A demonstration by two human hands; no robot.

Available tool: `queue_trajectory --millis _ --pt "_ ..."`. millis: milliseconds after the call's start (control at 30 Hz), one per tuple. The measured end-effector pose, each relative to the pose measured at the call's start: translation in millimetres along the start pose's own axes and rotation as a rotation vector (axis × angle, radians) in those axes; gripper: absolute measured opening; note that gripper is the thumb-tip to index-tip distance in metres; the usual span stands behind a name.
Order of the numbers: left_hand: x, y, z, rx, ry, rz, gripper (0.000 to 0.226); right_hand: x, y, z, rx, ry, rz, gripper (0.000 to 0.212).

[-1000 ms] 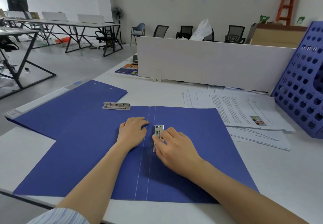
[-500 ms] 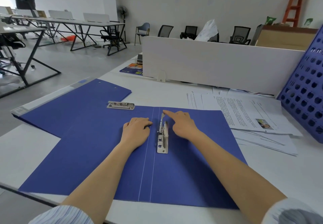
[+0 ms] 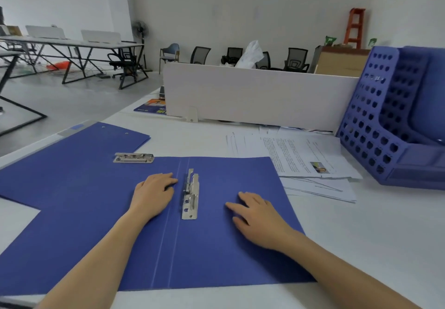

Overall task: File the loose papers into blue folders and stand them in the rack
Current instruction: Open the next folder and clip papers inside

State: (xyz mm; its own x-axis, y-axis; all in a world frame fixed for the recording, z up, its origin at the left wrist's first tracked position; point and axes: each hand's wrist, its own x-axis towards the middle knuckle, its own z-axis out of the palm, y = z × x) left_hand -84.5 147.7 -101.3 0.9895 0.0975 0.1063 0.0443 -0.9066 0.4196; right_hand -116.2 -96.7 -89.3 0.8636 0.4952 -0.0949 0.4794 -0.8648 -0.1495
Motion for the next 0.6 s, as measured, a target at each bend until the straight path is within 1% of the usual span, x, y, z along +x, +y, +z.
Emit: queue_trajectory --millis 100,133,167,233,267,300,333,367,433,533,600 --pt "-9.3 -4.3 -7.4 0.048 -0.013 -0.001 0.04 -8.2 13.2 -14.6 0.147 -0.076 -0.044 0.054" --pt "-11.7 -7.2 -11.5 0.095 -0.024 0.002 0.04 -7.8 22.4 -21.6 0.194 -0.066 -0.029 0.059" --pt "-13.4 -11.6 -16.5 0.139 -0.045 -0.006 0.041 -4.6 35.0 -29.3 0.237 -0.02 0.01 0.064" --pt "-12.5 -16.2 -27.5 0.177 -0.106 -0.07 0.04 5.7 71.7 -47.2 0.295 0.128 0.184 0.068" --pt "-10.1 -14.7 -31.9 0.183 -0.129 -0.114 0.039 10.9 92.8 -55.4 0.277 0.186 0.302 0.068" --pt "-6.9 -9.6 -34.3 0.196 -0.136 -0.159 0.035 15.3 112.4 -62.3 0.219 0.205 0.412 0.068" --pt "-3.6 0.1 -35.5 0.207 -0.121 -0.201 0.03 18.4 128.9 -66.6 0.141 0.17 0.495 0.069" --pt "0.4 12.8 -34.9 0.187 -0.081 -0.237 0.026 20.9 140.1 -68.5 0.065 0.101 0.54 0.071" --pt "8.1 46.7 -27.4 0.066 0.018 -0.256 0.026 26.4 151.2 -66.3 -0.023 -0.027 0.552 0.075" --pt "13.0 103.0 -1.9 -0.076 0.141 -0.161 0.025 38.8 156.5 -62.5 -0.046 -0.067 0.519 0.076" --pt "9.9 122.9 19.6 -0.112 0.215 -0.083 0.025 44.2 156.9 -63.7 -0.079 -0.059 0.492 0.075"
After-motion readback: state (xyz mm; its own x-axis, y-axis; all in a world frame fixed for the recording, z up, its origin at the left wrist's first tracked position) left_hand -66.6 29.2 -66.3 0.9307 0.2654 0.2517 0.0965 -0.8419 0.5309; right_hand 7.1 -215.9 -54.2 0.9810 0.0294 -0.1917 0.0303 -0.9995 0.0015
